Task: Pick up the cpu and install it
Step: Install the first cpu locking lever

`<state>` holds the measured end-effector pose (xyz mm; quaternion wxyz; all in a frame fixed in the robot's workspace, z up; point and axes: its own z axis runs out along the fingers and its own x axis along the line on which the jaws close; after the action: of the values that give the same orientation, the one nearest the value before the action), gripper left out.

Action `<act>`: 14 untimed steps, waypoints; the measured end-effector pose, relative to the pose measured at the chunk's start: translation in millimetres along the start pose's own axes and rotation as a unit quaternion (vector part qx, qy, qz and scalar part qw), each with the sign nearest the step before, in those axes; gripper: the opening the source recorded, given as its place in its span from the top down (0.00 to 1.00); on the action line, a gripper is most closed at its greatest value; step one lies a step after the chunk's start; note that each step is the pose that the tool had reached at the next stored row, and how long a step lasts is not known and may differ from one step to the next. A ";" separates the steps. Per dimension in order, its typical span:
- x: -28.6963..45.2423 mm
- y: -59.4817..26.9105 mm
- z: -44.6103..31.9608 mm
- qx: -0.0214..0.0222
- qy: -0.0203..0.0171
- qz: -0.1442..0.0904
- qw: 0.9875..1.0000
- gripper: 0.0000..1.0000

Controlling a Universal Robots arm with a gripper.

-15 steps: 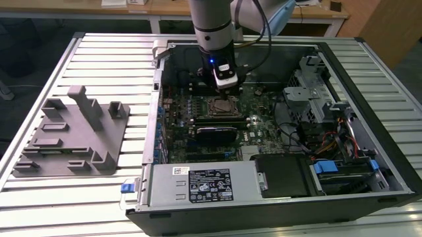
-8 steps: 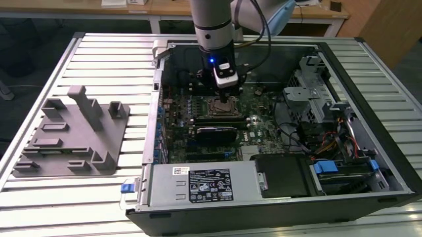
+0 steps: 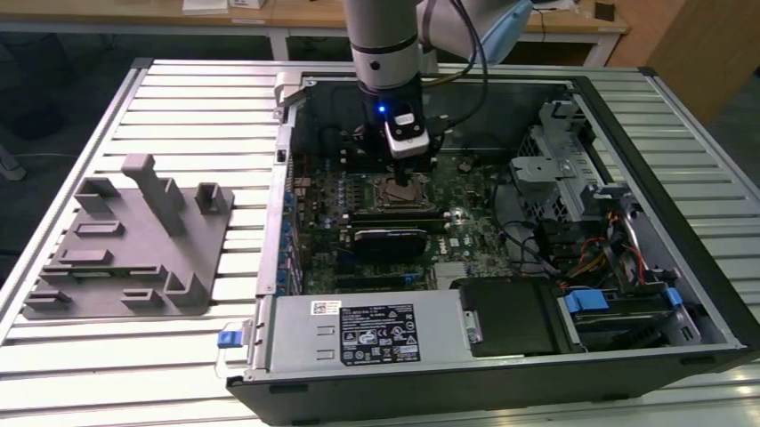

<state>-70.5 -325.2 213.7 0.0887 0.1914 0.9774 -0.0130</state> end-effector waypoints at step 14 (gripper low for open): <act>-3.9 1.7 1.8 0.028 0.073 -0.004 0.997 0.89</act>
<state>-66.0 -325.2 212.6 0.0116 0.1899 0.9814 -0.0272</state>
